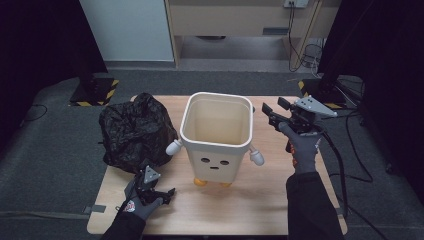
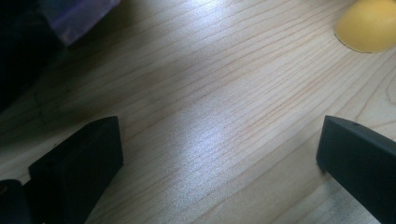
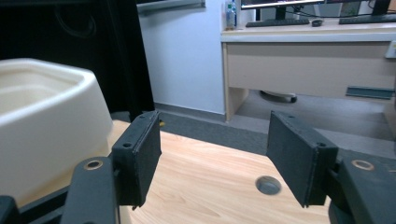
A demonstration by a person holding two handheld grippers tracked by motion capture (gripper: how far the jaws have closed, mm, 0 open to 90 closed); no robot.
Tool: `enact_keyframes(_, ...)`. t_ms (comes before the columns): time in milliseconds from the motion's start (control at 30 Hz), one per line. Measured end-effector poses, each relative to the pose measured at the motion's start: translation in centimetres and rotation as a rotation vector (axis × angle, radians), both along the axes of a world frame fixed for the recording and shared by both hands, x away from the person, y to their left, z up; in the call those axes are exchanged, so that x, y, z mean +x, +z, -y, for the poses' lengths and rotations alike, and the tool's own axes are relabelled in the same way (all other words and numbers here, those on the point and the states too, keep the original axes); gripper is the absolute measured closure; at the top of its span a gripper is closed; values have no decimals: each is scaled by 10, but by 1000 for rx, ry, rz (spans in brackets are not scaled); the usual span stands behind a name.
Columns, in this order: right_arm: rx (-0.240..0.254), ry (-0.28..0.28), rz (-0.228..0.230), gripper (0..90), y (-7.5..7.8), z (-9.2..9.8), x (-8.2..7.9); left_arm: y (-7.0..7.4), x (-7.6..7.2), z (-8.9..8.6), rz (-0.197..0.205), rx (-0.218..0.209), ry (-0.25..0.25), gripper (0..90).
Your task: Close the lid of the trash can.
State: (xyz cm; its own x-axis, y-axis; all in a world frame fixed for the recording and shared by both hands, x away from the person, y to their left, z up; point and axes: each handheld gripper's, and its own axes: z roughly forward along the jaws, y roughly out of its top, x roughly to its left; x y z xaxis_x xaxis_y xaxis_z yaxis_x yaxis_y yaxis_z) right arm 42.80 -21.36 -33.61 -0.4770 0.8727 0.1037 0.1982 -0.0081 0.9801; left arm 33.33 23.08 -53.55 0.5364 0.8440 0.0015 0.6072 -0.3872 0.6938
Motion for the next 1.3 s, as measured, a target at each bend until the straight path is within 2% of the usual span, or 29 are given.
enact_keyframes(333,-34,-22,-31,326,-23,10,-8,0,0,0,0,0,0,0)
enact_keyframes(433,-61,-30,-36,315,-32,10,-10,0,0,0,0,0,0,0)
enact_keyframes(533,-80,-39,-60,305,-42,12,-12,0,0,0,1,0,0,0)
enact_keyframes(633,-78,-45,-63,307,-50,14,-16,0,0,0,1,0,0,0)
enact_keyframes(800,-109,-51,-77,305,-65,17,-24,0,0,0,1,0,1,0)
enact_keyframes(933,-108,-55,-89,306,-73,21,-27,0,0,0,1,0,0,0)
enact_keyframes(1033,-129,-50,-106,305,-81,24,-31,0,0,0,1,0,0,0)
enact_keyframes(1133,-125,-56,-125,305,-89,28,-35,0,0,0,1,0,1,0)
enact_keyframes(1300,-147,-68,-165,303,-109,33,-42,0,0,0,1,0,0,0)
